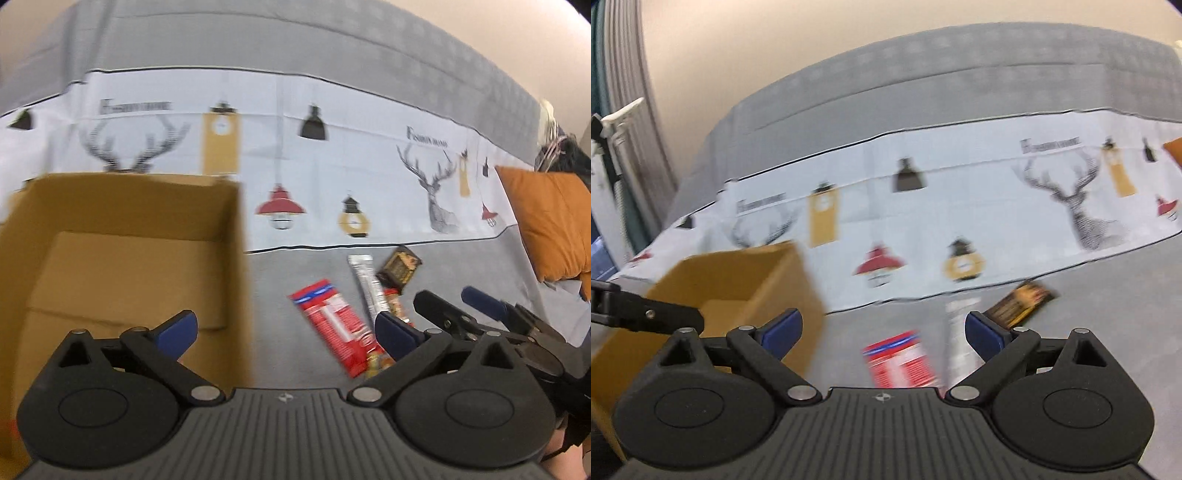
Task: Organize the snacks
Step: 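Grasp the red-and-blue sachet with the left tool while the right tool grasps the silver stick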
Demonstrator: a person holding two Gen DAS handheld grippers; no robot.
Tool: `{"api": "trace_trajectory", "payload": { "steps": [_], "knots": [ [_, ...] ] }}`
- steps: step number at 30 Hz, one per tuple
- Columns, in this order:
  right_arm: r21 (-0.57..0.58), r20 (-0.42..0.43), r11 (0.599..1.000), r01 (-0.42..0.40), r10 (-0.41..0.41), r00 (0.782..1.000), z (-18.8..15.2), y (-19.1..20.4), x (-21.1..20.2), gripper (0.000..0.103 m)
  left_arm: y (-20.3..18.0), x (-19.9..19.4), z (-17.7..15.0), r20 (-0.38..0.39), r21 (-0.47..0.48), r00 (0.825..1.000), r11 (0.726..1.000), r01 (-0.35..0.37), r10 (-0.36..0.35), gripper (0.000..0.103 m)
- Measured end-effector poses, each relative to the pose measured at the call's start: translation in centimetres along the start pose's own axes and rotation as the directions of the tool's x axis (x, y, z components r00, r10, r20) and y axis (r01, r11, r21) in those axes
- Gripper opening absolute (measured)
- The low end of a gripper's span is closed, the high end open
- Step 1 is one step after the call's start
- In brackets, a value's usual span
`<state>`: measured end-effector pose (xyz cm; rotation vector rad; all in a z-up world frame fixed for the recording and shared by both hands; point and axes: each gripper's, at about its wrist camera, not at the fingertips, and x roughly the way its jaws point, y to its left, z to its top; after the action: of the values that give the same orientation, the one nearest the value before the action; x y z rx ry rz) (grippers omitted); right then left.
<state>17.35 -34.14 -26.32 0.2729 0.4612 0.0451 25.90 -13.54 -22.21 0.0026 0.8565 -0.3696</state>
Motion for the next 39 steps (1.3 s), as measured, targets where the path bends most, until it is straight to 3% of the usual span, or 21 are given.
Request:
{"api": "trace_trajectory", "payload": {
  "steps": [2, 4, 5, 7, 10, 13, 15, 17, 19, 22, 24, 25, 28, 30, 33, 35, 36, 37, 39],
  "knots": [
    [0.002, -0.003, 1.0, -0.003, 0.003, 1.0, 0.6, -2.4, 1.1, 0.092, -2.0, 2.0, 0.9, -0.003, 0.037, 1.0, 0.999, -0.022, 0.022, 0.102],
    [-0.008, -0.021, 1.0, -0.012, 0.011, 1.0, 0.9, -3.9, 2.2, 0.055, -3.7, 4.2, 1.6, 0.022, 0.08, 0.998, 0.995, -0.065, 0.063, 0.102],
    [-0.028, -0.032, 1.0, -0.012, 0.011, 0.999, 1.0, -4.6, 3.1, 0.049, -4.3, 5.6, 1.9, 0.007, 0.097, 0.998, 0.993, -0.069, 0.068, 0.102],
    [-0.048, -0.058, 0.999, -0.008, 0.005, 0.998, 0.9, -5.7, 4.8, 0.046, -5.2, 8.3, 2.0, -0.043, 0.101, 0.996, 0.992, -0.075, 0.079, 0.099],
    [0.009, -0.127, 0.999, -0.031, 0.032, 0.991, 0.5, -7.2, 7.8, 0.044, -5.8, 12.4, 1.6, -0.129, 0.07, 0.991, 0.997, -0.03, 0.039, 0.094],
    [0.004, -0.212, 1.0, -0.011, 0.011, 0.977, -0.9, -7.2, 10.1, 0.04, -5.4, 16.1, 0.8, -0.243, 0.027, 0.969, 0.999, -0.035, 0.04, 0.076],
    [0.017, -0.257, 1.0, 0.003, 0.001, 0.966, -1.9, -7.3, 11.1, 0.037, -4.3, 17.9, 0.3, -0.284, -0.043, 0.959, 0.999, -0.027, 0.014, 0.076],
    [0.011, -0.275, 1.0, 0.005, -0.001, 0.961, -2.6, -6.9, 11.4, 0.026, -3.3, 19.2, -0.4, -0.323, -0.077, 0.946, 0.996, -0.045, 0.018, 0.074],
    [-0.019, -0.308, 1.0, -0.01, 0.004, 0.952, -3.4, -6.3, 12.1, 0.02, -2.8, 19.5, -0.6, -0.3, -0.075, 0.954, 0.997, -0.032, 0.008, 0.075],
    [-0.077, -0.31, 0.996, 0.039, -0.061, 0.949, -4.3, -5.4, 12.5, 0.019, -2.8, 19.8, -0.5, -0.289, -0.05, 0.957, 0.998, -0.029, 0.014, 0.077],
    [-0.092, -0.308, 0.994, 0.061, -0.087, 0.947, -4.5, -5.4, 12.5, 0.02, -3.1, 20.0, -0.5, -0.277, -0.048, 0.961, 0.999, -0.021, 0.007, 0.089],
    [-0.1, -0.309, 0.993, 0.069, -0.097, 0.946, -4.7, -5.4, 12.6, 0.029, -3.6, 20.3, -0.6, -0.283, -0.041, 0.959, 0.999, -0.014, 0.002, 0.094],
    [-0.104, -0.321, 0.992, 0.074, -0.104, 0.941, -5.0, -5.6, 12.9, 0.039, -4.8, 20.8, -0.7, -0.262, 0.016, 0.964, 0.999, -0.045, 0.047, 0.094],
    [-0.124, -0.325, 0.99, 0.067, -0.105, 0.94, -5.3, -5.4, 13.1, 0.049, -5.5, 21.0, -0.9, -0.241, 0.065, 0.968, 0.996, -0.058, 0.072, 0.088],
    [-0.193, -0.329, 0.98, 0.056, -0.118, 0.937, -5.8, -4.3, 13.4, 0.057, -6.4, 20.9, -1.1, -0.198, 0.147, 0.976, 0.987, -0.062, 0.091, 0.069],
    [-0.225, -0.322, 0.972, 0.063, -0.135, 0.937, -5.9, -3.8, 13.4, 0.055, -6.2, 20.4, -1.1, -0.199, 0.136, 0.976, 0.989, -0.057, 0.083, 0.055],
    [-0.223, -0.32, 0.973, 0.066, -0.137, 0.937, -5.8, -3.9, 13.3, 0.038, -6.0, 20.2, -1.0, -0.205, 0.122, 0.976, 0.991, -0.053, 0.078, 0.055],
    [-0.219, -0.312, 0.973, 0.08, -0.147, 0.939, -5.6, -4.0, 13.1, 0.03, -5.6, 19.8, -0.9, -0.211, 0.097, 0.975, 0.994, -0.042, 0.062, 0.054],
    [-0.209, -0.311, 0.974, 0.086, -0.149, 0.939, -5.2, -4.3, 12.9, 0.028, -5.1, 19.4, -0.7, -0.227, 0.06, 0.973, 0.998, -0.029, 0.042, 0.054]
  ]
}}
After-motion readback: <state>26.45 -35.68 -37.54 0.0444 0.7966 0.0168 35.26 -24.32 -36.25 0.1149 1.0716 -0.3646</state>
